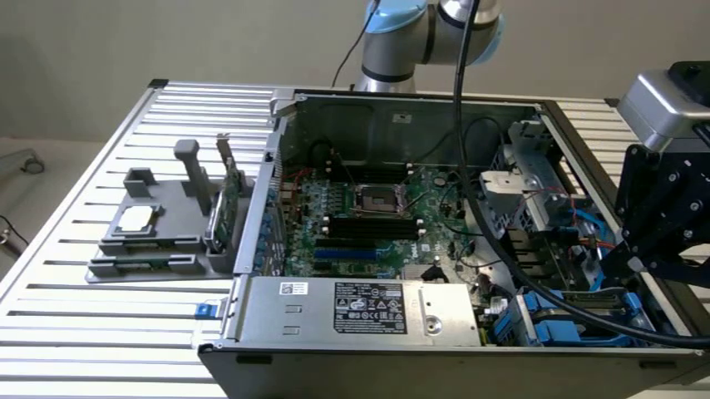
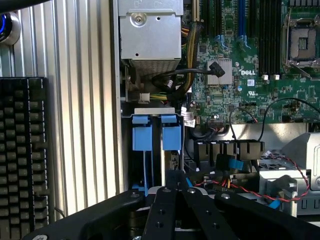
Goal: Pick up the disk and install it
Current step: 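Insert the first disk wire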
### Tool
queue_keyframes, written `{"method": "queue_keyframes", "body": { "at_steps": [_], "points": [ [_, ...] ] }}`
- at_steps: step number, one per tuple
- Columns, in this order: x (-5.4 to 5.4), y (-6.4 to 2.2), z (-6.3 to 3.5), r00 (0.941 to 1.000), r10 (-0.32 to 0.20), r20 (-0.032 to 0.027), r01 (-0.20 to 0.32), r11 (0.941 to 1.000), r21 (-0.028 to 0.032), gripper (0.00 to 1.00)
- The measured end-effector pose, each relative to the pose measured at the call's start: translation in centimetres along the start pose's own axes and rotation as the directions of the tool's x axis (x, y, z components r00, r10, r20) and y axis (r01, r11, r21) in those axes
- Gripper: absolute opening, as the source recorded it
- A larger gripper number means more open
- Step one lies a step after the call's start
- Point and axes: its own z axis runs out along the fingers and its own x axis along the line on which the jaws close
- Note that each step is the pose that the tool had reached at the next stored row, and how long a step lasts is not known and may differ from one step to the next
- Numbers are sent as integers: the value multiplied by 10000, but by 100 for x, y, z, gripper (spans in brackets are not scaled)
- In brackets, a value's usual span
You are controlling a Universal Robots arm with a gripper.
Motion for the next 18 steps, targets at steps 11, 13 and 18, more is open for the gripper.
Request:
{"method": "queue_keyframes", "body": {
  "at_steps": [11, 13, 18],
  "points": [
    [0, 0, 1, 10000, 0, -5, 0, 10000, -1, 36],
    [0, 3, 3, 10000, 8, -5, -8, 10000, -1, 42],
    [0, 5, 11, 9981, 613, 26, -613, 9981, 20, 42]
  ]
}}
